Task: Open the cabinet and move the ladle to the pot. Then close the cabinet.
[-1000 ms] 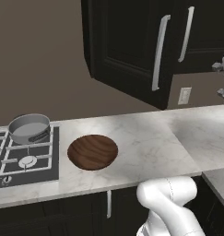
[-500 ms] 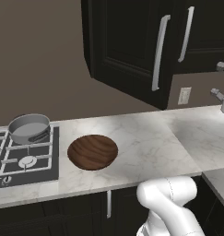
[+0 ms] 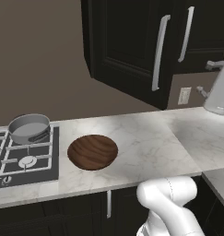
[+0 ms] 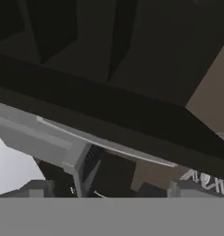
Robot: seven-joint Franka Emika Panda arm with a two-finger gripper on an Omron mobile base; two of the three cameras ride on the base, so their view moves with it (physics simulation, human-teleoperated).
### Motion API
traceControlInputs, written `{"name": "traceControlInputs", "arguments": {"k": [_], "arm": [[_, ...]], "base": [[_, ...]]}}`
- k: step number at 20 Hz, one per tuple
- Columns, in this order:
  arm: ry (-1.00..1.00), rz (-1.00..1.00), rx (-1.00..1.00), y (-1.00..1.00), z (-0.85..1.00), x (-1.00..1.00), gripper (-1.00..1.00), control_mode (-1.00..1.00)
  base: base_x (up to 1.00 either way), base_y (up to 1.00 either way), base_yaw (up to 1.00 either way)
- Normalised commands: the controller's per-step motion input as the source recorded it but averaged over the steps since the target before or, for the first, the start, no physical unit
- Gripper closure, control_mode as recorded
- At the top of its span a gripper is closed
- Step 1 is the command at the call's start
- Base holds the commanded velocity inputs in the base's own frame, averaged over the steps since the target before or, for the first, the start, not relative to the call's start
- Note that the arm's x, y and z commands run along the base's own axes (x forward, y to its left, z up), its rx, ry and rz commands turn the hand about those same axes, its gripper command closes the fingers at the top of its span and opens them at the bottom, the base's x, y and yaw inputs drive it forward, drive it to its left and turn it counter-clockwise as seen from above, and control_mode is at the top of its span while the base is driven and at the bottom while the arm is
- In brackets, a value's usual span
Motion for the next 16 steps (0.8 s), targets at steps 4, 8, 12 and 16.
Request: {"name": "traceControlInputs", "arguments": {"k": [4,8,12,16], "arm": [[0.0,0.14,0.11,0.01,-0.04,0.38,-1.0,-1.0],[0.0,0.08,0.0,0.11,-0.26,0.57,-1.0,-1.0],[0.0,0.06,0.0,0.03,-0.1,0.45,-1.0,-1.0],[0.0,0.06,0.0,0.06,-0.02,0.32,-1.0,-1.0]], "base": [[0.0,0.0,0.0],[0.0,0.0,0.0],[0.0,0.0,0.0],[0.0,0.0,0.0]]}}
